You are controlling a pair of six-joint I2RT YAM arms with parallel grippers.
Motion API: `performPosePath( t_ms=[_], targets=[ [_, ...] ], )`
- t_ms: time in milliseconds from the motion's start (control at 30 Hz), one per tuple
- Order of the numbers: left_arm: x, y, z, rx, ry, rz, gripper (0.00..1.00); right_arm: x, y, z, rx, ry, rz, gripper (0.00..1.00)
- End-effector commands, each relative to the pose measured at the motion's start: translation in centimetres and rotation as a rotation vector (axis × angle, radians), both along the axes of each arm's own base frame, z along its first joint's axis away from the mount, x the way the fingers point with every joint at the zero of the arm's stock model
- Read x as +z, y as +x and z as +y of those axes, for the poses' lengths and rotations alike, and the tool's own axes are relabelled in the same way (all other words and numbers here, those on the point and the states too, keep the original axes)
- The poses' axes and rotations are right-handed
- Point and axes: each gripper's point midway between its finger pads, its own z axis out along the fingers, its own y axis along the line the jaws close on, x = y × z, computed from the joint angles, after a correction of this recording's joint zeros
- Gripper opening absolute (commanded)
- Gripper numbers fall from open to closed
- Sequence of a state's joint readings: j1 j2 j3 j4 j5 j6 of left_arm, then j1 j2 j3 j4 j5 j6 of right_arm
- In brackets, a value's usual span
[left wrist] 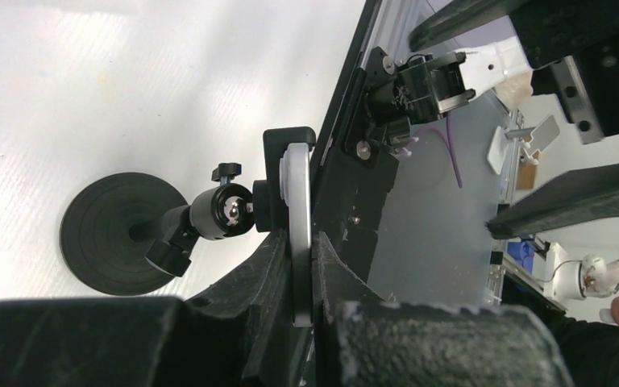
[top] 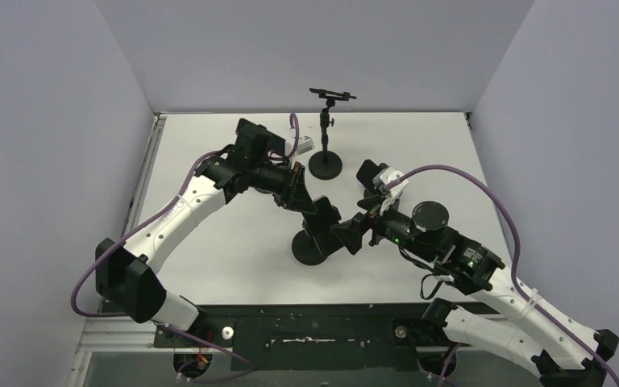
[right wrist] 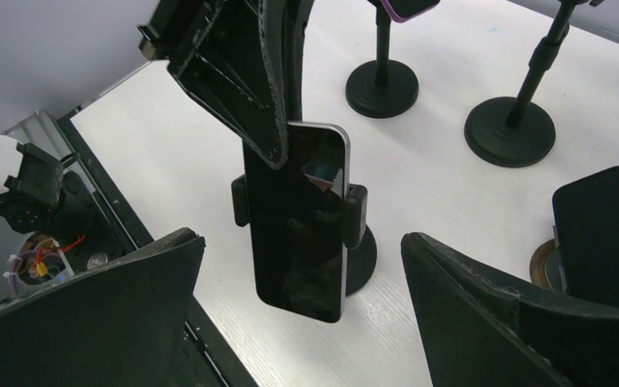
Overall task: Remove the phone from the phone stand
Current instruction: Adjust the phone stand with the phone at the center of the board.
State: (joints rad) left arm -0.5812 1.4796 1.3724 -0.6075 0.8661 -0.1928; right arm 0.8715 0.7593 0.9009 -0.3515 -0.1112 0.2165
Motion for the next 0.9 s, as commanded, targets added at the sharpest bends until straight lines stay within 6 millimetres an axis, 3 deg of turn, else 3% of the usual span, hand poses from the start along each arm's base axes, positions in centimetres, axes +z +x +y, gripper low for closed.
performPosePath(
  t_ms=[0, 267, 333, 500, 733, 867],
  targets=[
    [4.4, -0.6, -0.5, -0.064, -0.095, -0.099, 0.0, -1.6, 0.3, -0.4, -0.029, -0.012, -0.002, 1.0],
    [3.0, -0.2, -0.7, -0.056, -0.079, -0.074, 0.0, -4.0, 1.1, 0.8, -0.053, 0.022, 0.06, 1.0],
    [3.0, -0.1, -0.6, -0.047, -0.074, -0.079, 0.12, -3.9, 1.2, 1.0, -0.055, 0.03, 0.06, 1.0],
    [2.9, 0.1, -0.3, -0.023, -0.061, -0.091, 0.3, -4.1, 1.3, 1.1, -0.052, 0.015, 0.066, 1.0],
    [2.7, 1.1, 0.3, 0.038, -0.038, -0.097, 0.43, -3.6, 0.9, 1.1, -0.039, 0.018, 0.071, 1.0],
    [4.6, 3.0, 1.6, 0.155, -0.091, -0.13, 0.52, -2.6, 0.9, 0.9, -0.043, 0.015, 0.062, 1.0]
  ],
)
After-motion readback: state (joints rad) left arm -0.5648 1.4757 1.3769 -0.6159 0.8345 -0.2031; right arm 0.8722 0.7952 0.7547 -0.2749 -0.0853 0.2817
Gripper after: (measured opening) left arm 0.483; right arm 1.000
